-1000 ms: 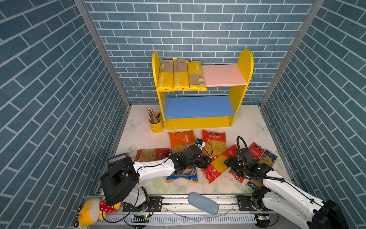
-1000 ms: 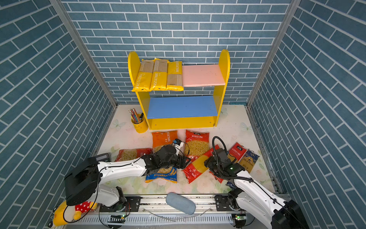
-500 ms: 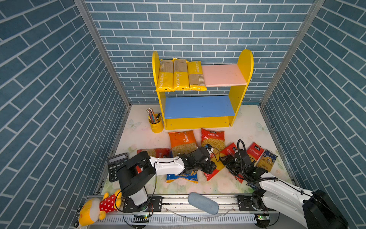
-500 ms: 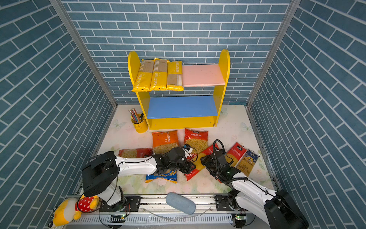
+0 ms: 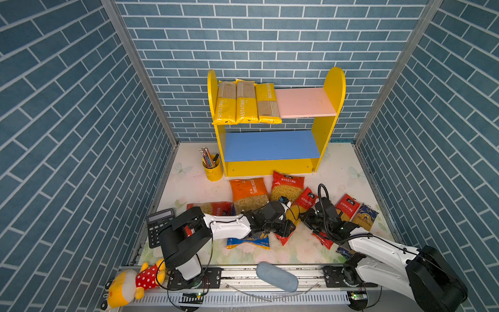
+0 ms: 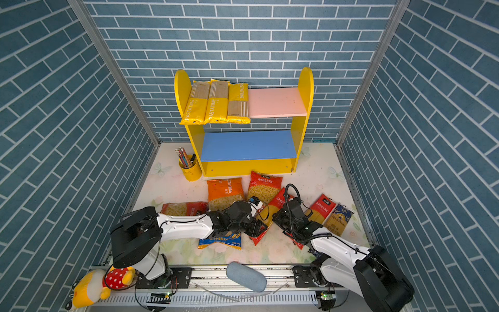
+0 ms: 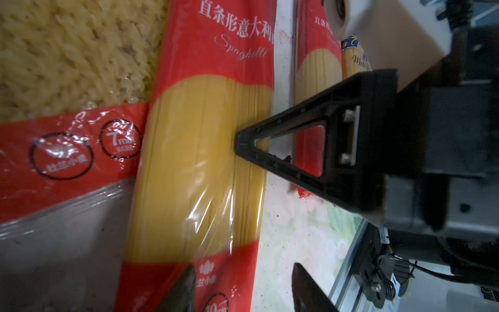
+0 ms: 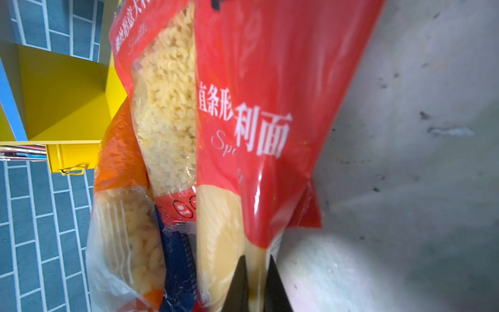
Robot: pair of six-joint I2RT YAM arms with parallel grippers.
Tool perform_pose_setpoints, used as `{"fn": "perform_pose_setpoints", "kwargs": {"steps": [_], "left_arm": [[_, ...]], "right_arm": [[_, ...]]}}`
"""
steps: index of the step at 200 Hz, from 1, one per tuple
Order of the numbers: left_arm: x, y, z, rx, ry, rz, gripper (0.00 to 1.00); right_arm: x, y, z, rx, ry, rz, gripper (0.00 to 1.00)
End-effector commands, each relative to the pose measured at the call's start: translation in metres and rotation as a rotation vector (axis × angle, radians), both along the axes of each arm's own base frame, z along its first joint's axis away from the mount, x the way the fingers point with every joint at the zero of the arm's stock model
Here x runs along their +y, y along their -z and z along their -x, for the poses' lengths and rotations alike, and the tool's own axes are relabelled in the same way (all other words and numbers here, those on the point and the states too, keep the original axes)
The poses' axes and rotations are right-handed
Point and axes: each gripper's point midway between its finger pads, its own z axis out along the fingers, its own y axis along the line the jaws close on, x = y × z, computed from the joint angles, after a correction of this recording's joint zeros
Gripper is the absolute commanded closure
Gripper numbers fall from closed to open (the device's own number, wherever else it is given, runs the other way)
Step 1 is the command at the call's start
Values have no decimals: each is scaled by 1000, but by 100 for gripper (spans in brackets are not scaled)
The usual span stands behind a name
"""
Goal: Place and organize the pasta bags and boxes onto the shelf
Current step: 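Grasp a red spaghetti bag with the right gripper and lift it upright, then hold the red bag upright with the right gripper while the left gripper grasps it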
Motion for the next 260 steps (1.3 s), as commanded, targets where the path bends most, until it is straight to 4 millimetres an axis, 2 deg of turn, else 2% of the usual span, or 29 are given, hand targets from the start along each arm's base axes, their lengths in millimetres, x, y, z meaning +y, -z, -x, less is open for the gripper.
{"fn": "perform_pose_setpoints", "kwargs": {"steps": [1, 33, 56, 87, 91, 118, 138, 159, 188, 213, 260], "left_arm": [[3, -29, -6, -48, -21, 55, 42], [22, -56, -17, -113, -45, 42, 41], [41, -75, -31, -127, -108, 94, 37], [62, -108, -49, -155, -207, 234, 27], [67, -104, -49, -152, -216, 236, 25], [77, -124, -50, -188, -238, 294, 18], [81, -139, -48, -191, -227, 356, 13], [92, -149, -57, -116, -267, 475, 9], [93, -162, -56, -80, -231, 619, 9], [86, -152, -53, -45, -193, 601, 9], [82, -140, -54, -18, -189, 598, 9]], "right_arm": [[-1, -21, -8, -83, -17, 53, 100], [-9, -46, -7, -140, -70, 144, 100], [-4, -75, -7, -202, -141, 167, 100], [21, -122, -5, -326, -271, 149, 100], [25, -127, -4, -340, -290, 147, 100], [55, -168, 5, -497, -418, 112, 100], [74, -187, 15, -606, -514, 77, 100], [90, -202, 26, -679, -588, 17, 100], [103, -215, 38, -717, -647, -75, 100], [111, -227, 45, -739, -676, -151, 100], [119, -261, 56, -796, -700, -297, 100]]}}
